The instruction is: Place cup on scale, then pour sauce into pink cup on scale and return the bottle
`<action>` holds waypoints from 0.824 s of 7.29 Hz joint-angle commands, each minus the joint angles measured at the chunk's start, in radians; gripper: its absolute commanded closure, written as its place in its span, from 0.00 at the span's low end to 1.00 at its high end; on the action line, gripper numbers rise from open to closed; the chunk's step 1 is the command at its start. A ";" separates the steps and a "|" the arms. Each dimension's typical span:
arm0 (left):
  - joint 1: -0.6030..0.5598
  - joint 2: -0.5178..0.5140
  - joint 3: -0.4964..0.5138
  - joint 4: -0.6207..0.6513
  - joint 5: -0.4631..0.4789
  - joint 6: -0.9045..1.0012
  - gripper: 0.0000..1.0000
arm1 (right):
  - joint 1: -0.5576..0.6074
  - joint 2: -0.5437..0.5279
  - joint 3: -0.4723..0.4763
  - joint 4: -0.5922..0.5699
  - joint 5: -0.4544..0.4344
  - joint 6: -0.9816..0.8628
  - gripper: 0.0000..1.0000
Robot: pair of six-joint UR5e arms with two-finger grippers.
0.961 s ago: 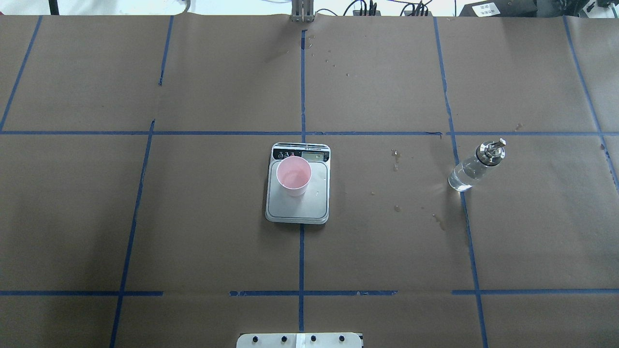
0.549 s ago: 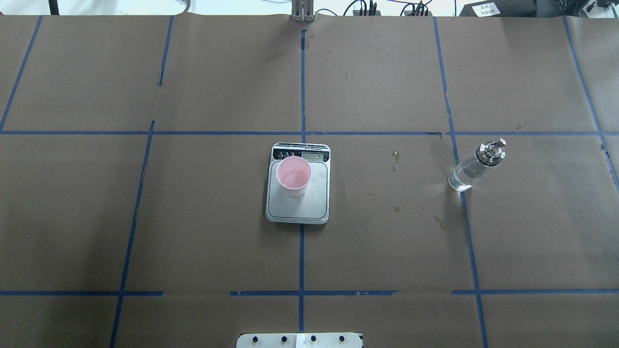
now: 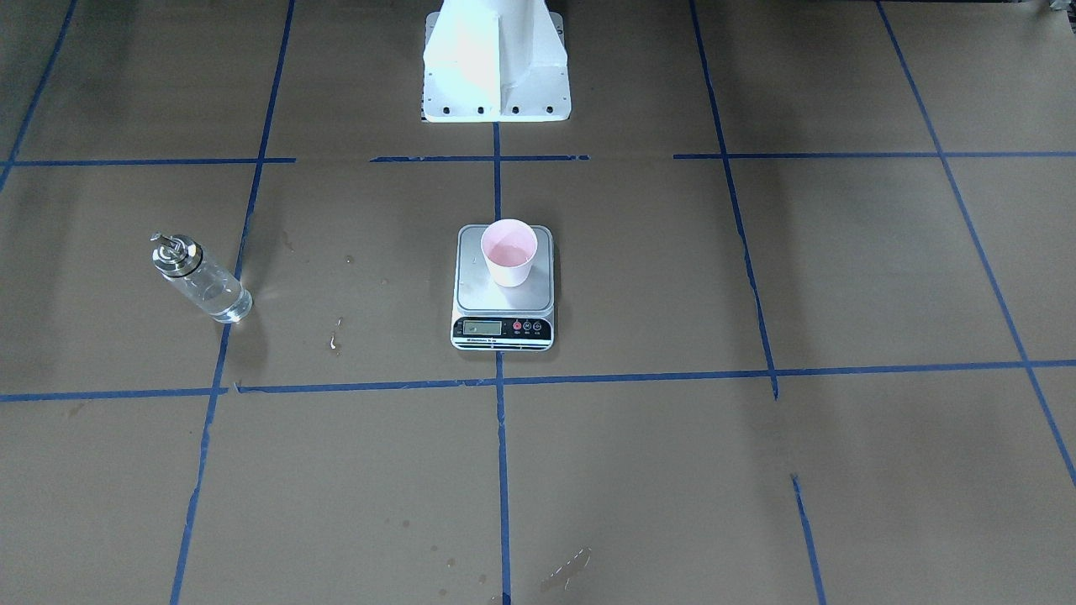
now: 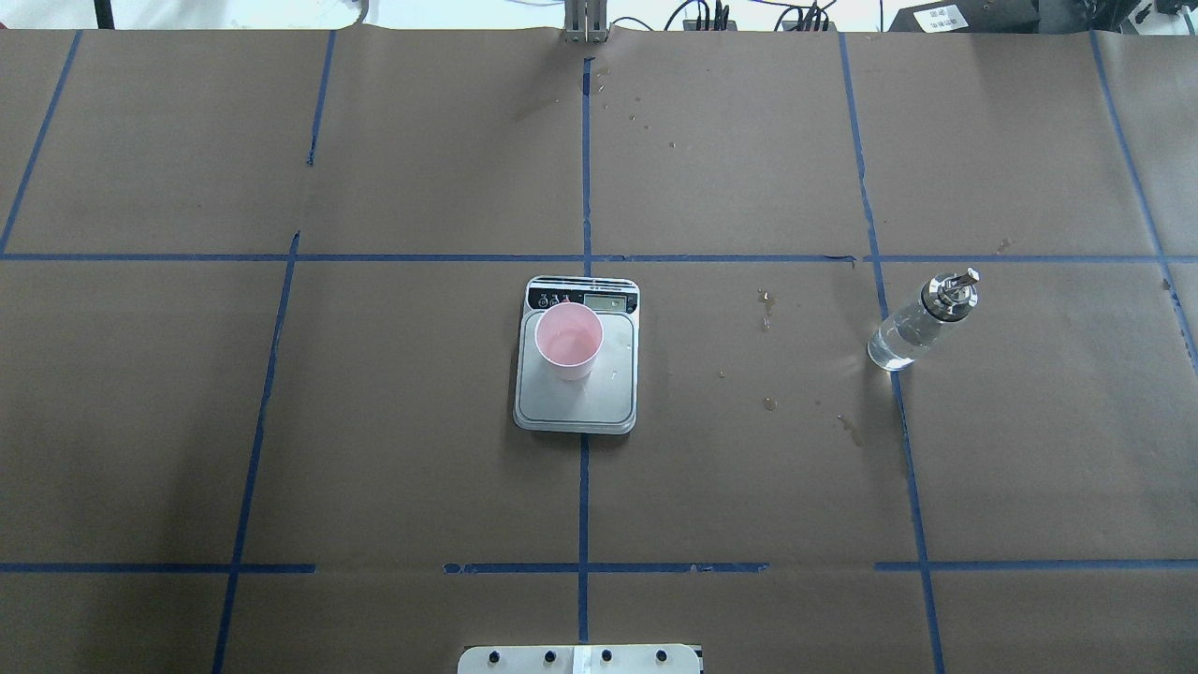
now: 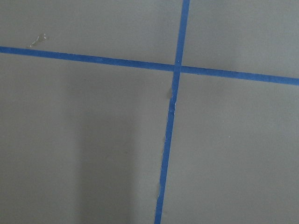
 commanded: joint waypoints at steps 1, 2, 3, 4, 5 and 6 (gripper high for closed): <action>0.000 0.002 0.000 0.000 0.000 0.001 0.00 | 0.000 -0.002 -0.011 0.024 -0.001 0.001 0.00; 0.000 0.002 0.001 -0.002 0.000 -0.001 0.00 | 0.002 -0.001 -0.011 0.025 0.000 0.002 0.00; 0.001 0.011 0.000 -0.003 0.000 -0.001 0.00 | 0.002 0.001 -0.008 0.025 0.002 0.004 0.00; 0.000 0.011 0.000 -0.002 0.000 0.001 0.00 | 0.003 0.004 -0.008 0.025 0.002 0.005 0.00; 0.001 0.014 0.000 -0.002 0.000 -0.001 0.00 | 0.002 0.004 -0.008 0.025 0.002 0.005 0.00; 0.001 0.014 0.000 -0.003 0.000 0.001 0.00 | 0.003 0.004 -0.006 0.025 0.003 0.005 0.00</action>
